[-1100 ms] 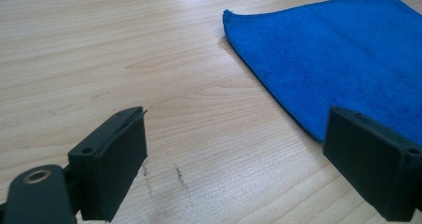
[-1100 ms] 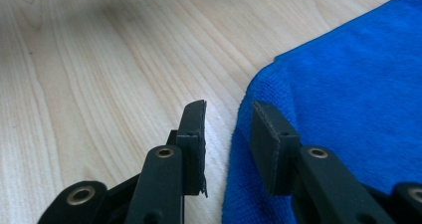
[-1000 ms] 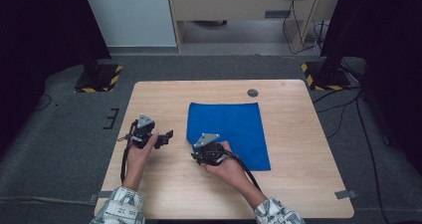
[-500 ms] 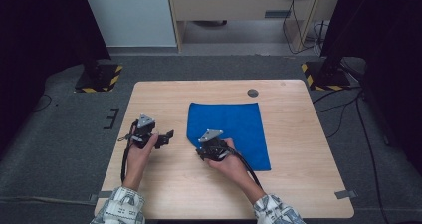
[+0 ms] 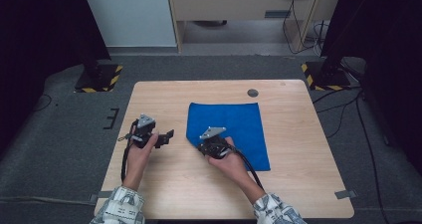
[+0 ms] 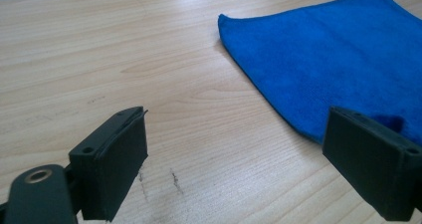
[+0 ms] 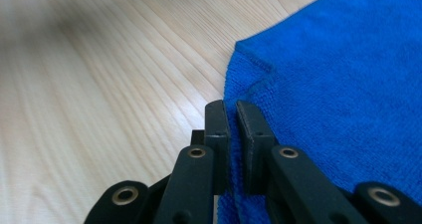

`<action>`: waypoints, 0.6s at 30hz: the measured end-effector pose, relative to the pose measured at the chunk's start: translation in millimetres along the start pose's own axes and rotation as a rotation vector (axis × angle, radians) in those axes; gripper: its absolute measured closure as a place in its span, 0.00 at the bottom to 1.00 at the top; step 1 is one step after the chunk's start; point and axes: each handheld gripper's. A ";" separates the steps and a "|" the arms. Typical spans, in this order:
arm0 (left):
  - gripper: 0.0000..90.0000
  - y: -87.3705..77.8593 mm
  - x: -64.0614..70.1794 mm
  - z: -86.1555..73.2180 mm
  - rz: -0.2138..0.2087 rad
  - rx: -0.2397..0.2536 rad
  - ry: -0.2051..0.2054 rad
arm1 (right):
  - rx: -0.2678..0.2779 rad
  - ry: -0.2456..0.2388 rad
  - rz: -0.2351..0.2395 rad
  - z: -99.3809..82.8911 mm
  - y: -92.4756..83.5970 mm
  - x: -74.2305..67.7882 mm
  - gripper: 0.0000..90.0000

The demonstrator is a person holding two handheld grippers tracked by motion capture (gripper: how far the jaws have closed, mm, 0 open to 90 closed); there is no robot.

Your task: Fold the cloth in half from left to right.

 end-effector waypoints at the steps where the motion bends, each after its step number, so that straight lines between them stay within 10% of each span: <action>1: 0.11 0.0 0.5 0.8 -0.001 0.002 0.002 | 0.004 0.001 0.013 0.4 -1.6 -0.7 0.94; 18: 0.12 1.3 6.2 11.3 -0.017 0.019 0.024 | -0.018 -0.063 0.076 2.6 1.5 -26.5 0.97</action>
Point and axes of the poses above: each handheld gripper's, and its own axes: y roughly forward along the jaws, z roughly out of its top, x roughly to its right, and after that the axes turned 14 degrees about -x, right-handed
